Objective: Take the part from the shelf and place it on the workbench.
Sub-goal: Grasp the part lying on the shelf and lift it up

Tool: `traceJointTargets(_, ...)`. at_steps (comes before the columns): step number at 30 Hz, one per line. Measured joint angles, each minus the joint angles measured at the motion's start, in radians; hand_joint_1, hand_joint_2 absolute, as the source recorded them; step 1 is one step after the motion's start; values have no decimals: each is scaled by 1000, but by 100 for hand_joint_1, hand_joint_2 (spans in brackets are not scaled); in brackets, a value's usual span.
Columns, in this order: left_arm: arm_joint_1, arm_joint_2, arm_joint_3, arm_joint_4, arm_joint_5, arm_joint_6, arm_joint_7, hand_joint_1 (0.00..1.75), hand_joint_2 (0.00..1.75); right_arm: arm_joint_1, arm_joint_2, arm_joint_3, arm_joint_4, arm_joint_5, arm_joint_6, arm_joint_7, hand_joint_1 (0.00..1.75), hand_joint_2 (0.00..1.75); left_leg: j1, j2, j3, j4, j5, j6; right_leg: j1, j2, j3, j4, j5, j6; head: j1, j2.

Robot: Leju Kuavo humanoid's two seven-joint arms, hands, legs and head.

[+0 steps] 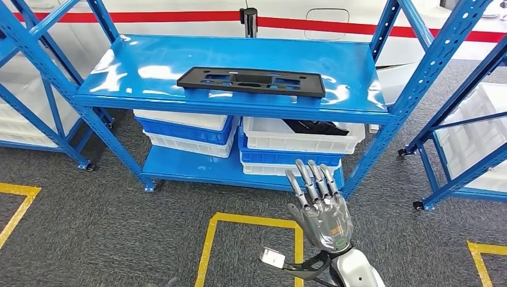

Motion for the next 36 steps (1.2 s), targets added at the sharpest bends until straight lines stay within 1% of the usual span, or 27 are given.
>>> traceJointTargets(1, 0, -4, -5, 3, -7, -2, 0, 0, 0, 11, 4, -4, -4, 0, 0, -28, 0, 175, -1, -2, -26, 40, -4, 4, 5, 2, 2, 0, -2, -3, 0, 0)
traceJointTargets(2, 0, -6, -10, 5, -12, -3, 0, 0, 0, 22, 10, -9, -9, 0, 0, -52, 0, 175, -3, -2, -33, 40, 13, 10, 9, 5, 5, 0, -4, -6, 0, 0)
traceJointTargets(3, -1, -8, -14, 8, -16, -6, 0, 0, 0, 32, 19, -14, -14, 0, 0, -75, 0, 175, -6, -4, -23, 5, 47, 18, 12, 9, 10, 0, -6, -9, 0, 0)
traceJointTargets(4, -3, -9, -17, 10, -18, -8, 0, 0, 0, 37, 29, -18, -19, 0, 0, -91, 0, 175, -11, -8, 3, -62, 89, 29, 14, 13, 14, 0, -8, -11, 0, 0)
traceJointTargets(5, -6, -8, -19, 12, -19, -9, 0, 0, 0, 41, 39, -22, -23, 0, 0, -103, 0, 175, -15, -13, 30, -126, 119, 38, 17, 18, 16, 0, -10, -12, 1, 0)
traceJointTargets(6, -8, -7, -20, 13, -19, -10, 0, 0, 0, 45, 50, -26, -26, 0, 0, -113, 0, 175, -19, -17, 51, -176, 136, 44, 19, 21, 17, 0, -11, -12, 1, 0)
traceJointTargets(7, -11, -6, -21, 15, -18, -9, 0, 0, 0, 49, 62, -29, -28, 0, 0, -120, 0, 175, -24, -20, 62, -202, 139, 48, 20, 23, 16, -1, -13, -10, 1, 0)
traceJointTargets(9, -14, -4, -23, 16, -13, -6, 0, 0, 0, 55, 81, -30, -30, 0, 0, -124, 0, 175, -31, -19, 67, -214, 134, 51, 18, 25, 14, -4, -14, -1, 0, 0)
traceJointTargets(11, -15, -2, -24, 16, -6, -2, 0, 0, 0, 56, 93, -28, -33, 0, 0, -119, 0, 175, -28, -17, 79, -233, 141, 56, 20, 20, 13, -1, -20, 8, 1, 0)
traceJointTargets(13, -16, 1, -24, 16, -2, 0, 0, 0, 0, 49, 98, -21, -34, 0, 0, -104, 0, 175, -23, -13, 95, -254, 147, 59, 22, 10, -21, 72, -54, 7, 4, 0)
traceJointTargets(15, -16, 5, -24, 17, 4, 0, 0, 0, 0, 44, 99, -10, -31, 0, 0, -75, 0, 175, -24, -10, 101, -258, 146, 61, 19, 4, -93, 203, -99, 3, 8, 0)
traceJointTargets(16, -15, 7, -24, 17, 9, 0, 0, 0, 0, 42, 98, -1, -28, 0, 0, -55, 0, 175, -25, -9, 102, -258, 145, 61, 17, 3, -120, 247, -108, 6, 8, 0)
traceJointTargets(17, -15, 10, -24, 18, 16, 0, 0, 0, 0, 38, 96, 12, -24, 0, 0, -31, 0, 175, -25, -9, 104, -258, 142, 61, 15, 3, -132, 256, -101, 13, 9, 0)
traceJointTargets(18, -14, 14, -24, 19, 25, 1, 0, 0, 0, 30, 94, 32, -19, 0, 0, -2, 0, 175, -25, -9, 107, -257, 139, 59, 13, 2, -123, 226, -79, 22, 9, 0)
traceJointTargets(20, -11, 23, -24, 20, 50, 4, 0, 0, 0, 1, 86, 89, -2, 0, 0, 70, 0, 175, -26, -9, 117, -257, 132, 52, 9, -5, -67, 94, -15, 38, 10, 0)
traceJointTargets(21, -10, 29, -23, 19, 64, 4, 0, 0, 0, -19, 83, 124, 10, 0, 0, 111, 0, 175, -28, -8, 121, -255, 127, 46, 9, -7, -39, 36, 8, 38, 10, 0)
traceJointTargets(22, -8, 35, -20, 19, 77, 4, 0, 0, 0, -40, 81, 163, 26, 0, 0, 153, 0, 175, -30, -7, 124, -254, 123, 41, 9, -9, -21, 0, 20, 34, 9, 0)
traceJointTargets(24, -4, 48, -9, 13, 97, 0, 0, 0, 0, -85, 85, 242, 70, -2, 0, 213, 0, 175, -30, -5, 126, -253, 117, 30, 13, -7, -12, -15, 24, 16, 8, 0)
traceJointTargets(26, -3, 60, 13, 4, 112, -4, 0, 0, 0, -126, 107, 304, 124, -8, 0, 211, 0, 175, -22, -6, 124, -244, 108, 18, 10, -4, -8, -17, 24, 1, 8, 0)
traceJointTargets(27, -2, 64, 29, -1, 117, -3, 0, 0, 0, -146, 126, 326, 156, -14, 0, 190, 0, 175, -19, -7, 114, -220, 94, 12, 8, -3, -5, -19, 23, -6, 7, 0)
traceJointTargets(28, 1, 68, 48, -6, 122, 0, 0, 0, 0, -169, 148, 344, 193, -21, 0, 164, 0, 175, -17, -9, 92, -175, 72, 6, 6, -3, -2, -20, 22, -12, 6, 0)
traceJointTargets(30, 14, 69, 99, -17, 125, 17, 0, 0, 0, -219, 196, 377, 278, -36, 0, 109, 0, 175, -15, -10, 21, -42, 18, -3, 8, 0, 2, -20, 18, -22, 3, 0)
traceJointTargets(31, 25, 69, 130, -25, 121, 28, 0, 0, 0, -241, 215, 391, 319, -41, 0, 85, 0, 175, -14, -10, -14, 12, 6, -7, 9, 2, 4, -19, 16, -24, 2, 0)
traceJointTargets(32, 38, 69, 160, -35, 113, 39, 0, 0, 0, -259, 231, 403, 355, -44, 0, 66, 0, 175, -13, -10, -34, 33, 13, -8, 10, 4, 8, -19, 13, -27, 1, 0)
traceJointTargets(33, 53, 68, 192, -47, 100, 51, 0, 0, 0, -275, 244, 414, 388, -46, 0, 50, 0, 175, -12, -10, -35, 15, 40, -9, 11, 6, 13, -19, 10, -28, 1, 0)
traceJointTargets(35, 80, 64, 249, -73, 80, 70, 0, 0, 0, -304, 262, 434, 440, -51, 0, 26, 0, 175, -10, -10, 9, -109, 121, -7, 11, 9, 24, -19, 1, -26, 0, 0)
traceJointTargets(36, 89, 60, 275, -83, 72, 78, 0, 0, 0, -318, 268, 444, 460, -53, 0, 18, 0, 175, -10, -11, 34, -171, 149, -5, 15, 10, 27, -18, -3, -22, 0, 0)
